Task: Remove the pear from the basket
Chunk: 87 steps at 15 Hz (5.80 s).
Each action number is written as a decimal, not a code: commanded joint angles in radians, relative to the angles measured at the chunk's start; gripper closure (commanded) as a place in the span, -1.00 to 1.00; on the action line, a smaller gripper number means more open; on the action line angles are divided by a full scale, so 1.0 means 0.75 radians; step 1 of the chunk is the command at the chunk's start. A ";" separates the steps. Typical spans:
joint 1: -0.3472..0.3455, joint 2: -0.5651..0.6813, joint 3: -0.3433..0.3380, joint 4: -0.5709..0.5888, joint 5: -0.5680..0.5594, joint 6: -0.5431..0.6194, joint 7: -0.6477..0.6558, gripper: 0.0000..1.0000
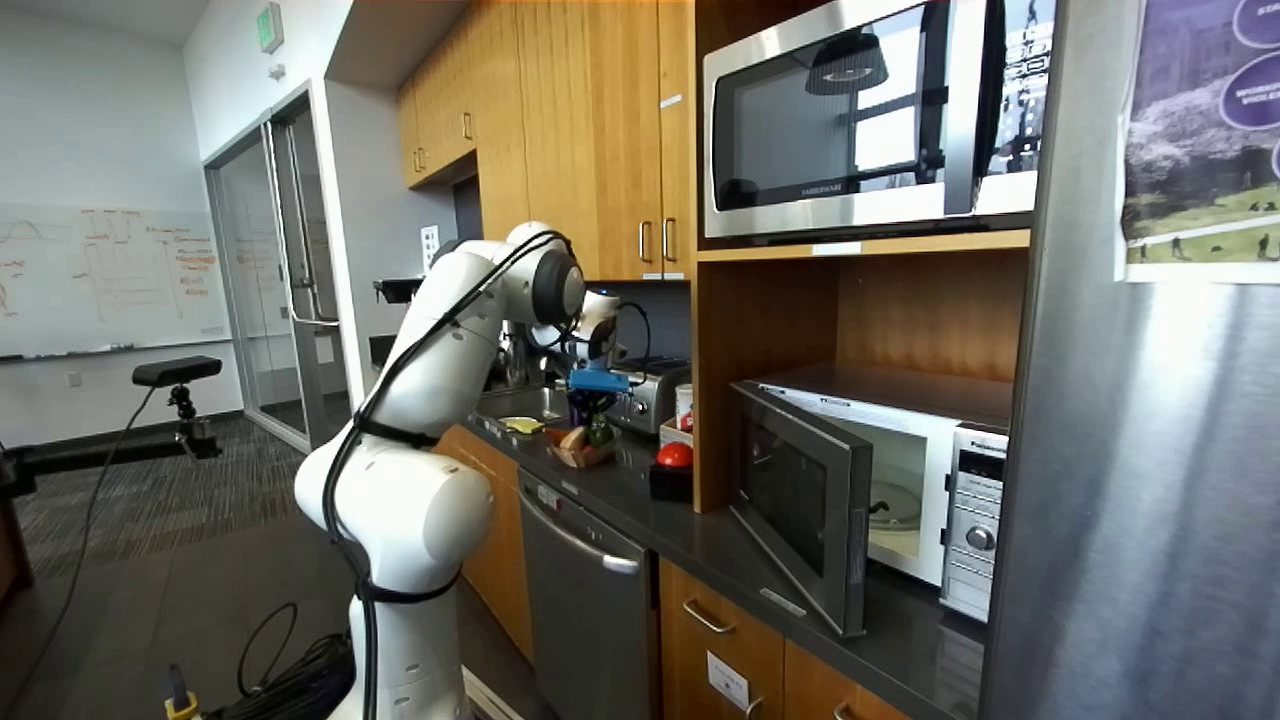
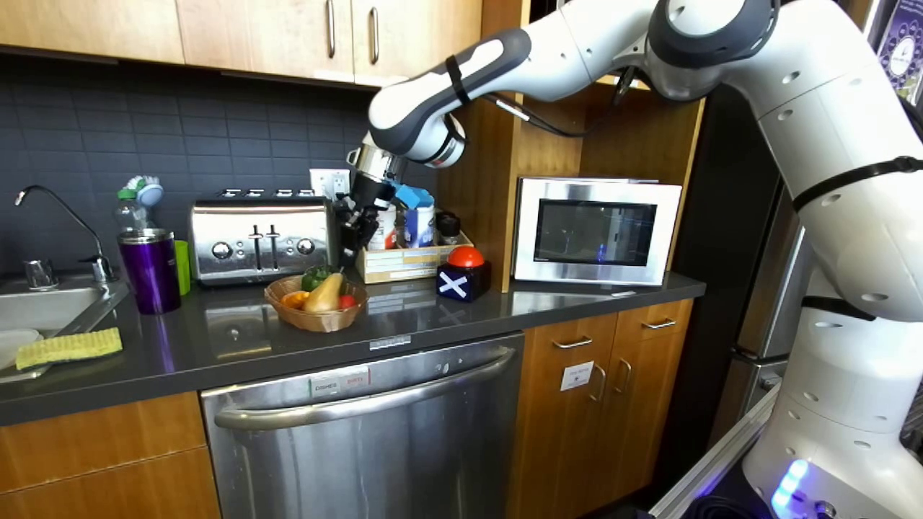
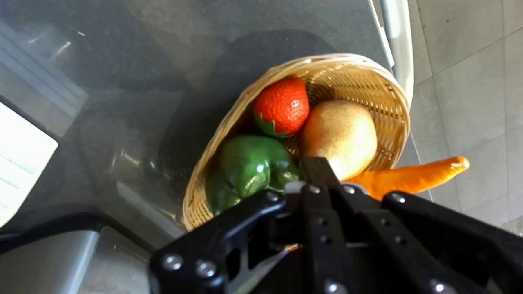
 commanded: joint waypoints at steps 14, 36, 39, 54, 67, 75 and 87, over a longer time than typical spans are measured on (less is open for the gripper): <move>0.076 -0.060 -0.020 0.020 -0.093 0.009 0.041 1.00; 0.000 0.013 -0.009 0.055 0.025 -0.167 0.012 -1.00; 0.004 0.020 0.003 0.061 0.046 -0.191 -0.006 -1.00; 0.000 0.093 0.062 0.137 0.139 -0.229 -0.126 -1.00; -0.009 0.154 0.059 0.228 0.129 -0.236 -0.165 0.74; -0.010 0.165 0.056 0.246 0.126 -0.237 -0.160 1.00; -0.003 0.167 0.057 0.269 0.117 -0.232 -0.168 0.16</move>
